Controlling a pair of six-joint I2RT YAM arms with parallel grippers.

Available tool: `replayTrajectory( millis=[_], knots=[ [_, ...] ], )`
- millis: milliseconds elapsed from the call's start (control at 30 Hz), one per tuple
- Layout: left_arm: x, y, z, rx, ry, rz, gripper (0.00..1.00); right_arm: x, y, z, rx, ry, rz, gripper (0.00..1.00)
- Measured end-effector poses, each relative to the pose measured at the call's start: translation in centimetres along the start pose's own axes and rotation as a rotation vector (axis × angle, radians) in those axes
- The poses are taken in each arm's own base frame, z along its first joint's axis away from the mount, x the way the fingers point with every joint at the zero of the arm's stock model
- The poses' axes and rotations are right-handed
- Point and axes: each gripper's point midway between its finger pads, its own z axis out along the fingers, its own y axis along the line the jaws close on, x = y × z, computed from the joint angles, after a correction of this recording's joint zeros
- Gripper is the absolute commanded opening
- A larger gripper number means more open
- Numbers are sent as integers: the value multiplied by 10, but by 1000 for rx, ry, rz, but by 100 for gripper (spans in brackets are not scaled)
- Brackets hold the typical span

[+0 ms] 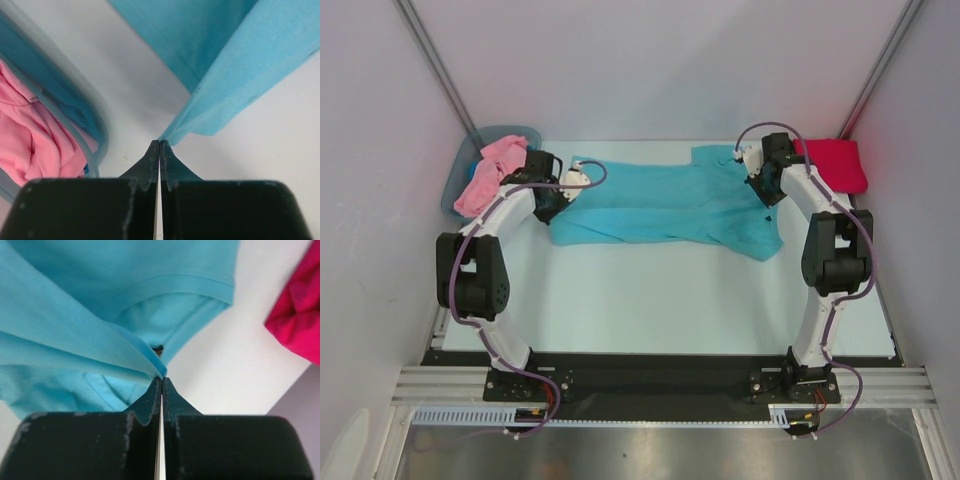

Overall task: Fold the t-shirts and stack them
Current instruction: Flatten the tshirt out

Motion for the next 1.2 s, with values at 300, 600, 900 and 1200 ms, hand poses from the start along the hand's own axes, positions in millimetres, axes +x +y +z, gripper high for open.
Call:
replayTrajectory(
  millis=[300, 600, 900, 1200],
  knots=[
    [-6, 4, 0, -19, -19, -74, 0, 10, -20, 0, 65, 5, 52, 0],
    [-15, 12, -5, -34, -39, -78, 0, -2, -29, -6, 91, -29, 55, 0],
    [-33, 25, -12, -60, -72, -16, 0, -59, -67, -41, 197, -180, 3, 0],
    [-39, 29, -16, -85, -63, 63, 0, -65, -74, -43, 240, -182, -87, 0]
  ],
)
